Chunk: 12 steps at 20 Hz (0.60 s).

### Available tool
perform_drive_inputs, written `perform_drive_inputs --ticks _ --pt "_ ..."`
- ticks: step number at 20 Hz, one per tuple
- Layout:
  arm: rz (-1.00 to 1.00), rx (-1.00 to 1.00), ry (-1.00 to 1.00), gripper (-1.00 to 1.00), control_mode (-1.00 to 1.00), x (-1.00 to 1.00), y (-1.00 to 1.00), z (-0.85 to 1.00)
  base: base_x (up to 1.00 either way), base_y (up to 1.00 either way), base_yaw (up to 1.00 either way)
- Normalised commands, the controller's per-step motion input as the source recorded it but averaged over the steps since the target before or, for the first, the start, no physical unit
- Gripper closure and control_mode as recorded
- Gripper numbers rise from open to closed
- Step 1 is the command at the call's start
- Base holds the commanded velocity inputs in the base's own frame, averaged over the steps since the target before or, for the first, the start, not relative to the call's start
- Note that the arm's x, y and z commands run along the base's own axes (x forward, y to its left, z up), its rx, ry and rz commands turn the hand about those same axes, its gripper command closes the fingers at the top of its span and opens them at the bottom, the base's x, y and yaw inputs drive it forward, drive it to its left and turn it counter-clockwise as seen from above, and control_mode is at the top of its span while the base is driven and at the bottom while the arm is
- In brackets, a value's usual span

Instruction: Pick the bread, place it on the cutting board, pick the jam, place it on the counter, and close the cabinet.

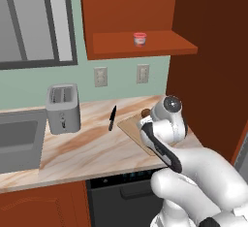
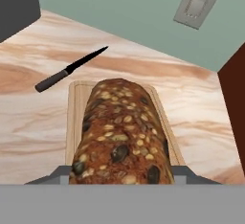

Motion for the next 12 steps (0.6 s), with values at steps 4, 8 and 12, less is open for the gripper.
perform_drive_inputs --ticks 4,8,12 --pt "0.00 0.03 0.01 1.00 -1.00 0.15 0.00 -0.17 0.00 0.00 0.00" --pt "0.00 0.03 0.01 1.00 -1.00 0.17 0.00 -0.15 0.00 0.00 0.00" --pt "0.00 0.01 0.00 1.00 -1.00 0.22 0.00 -0.17 0.00 0.00 0.00"
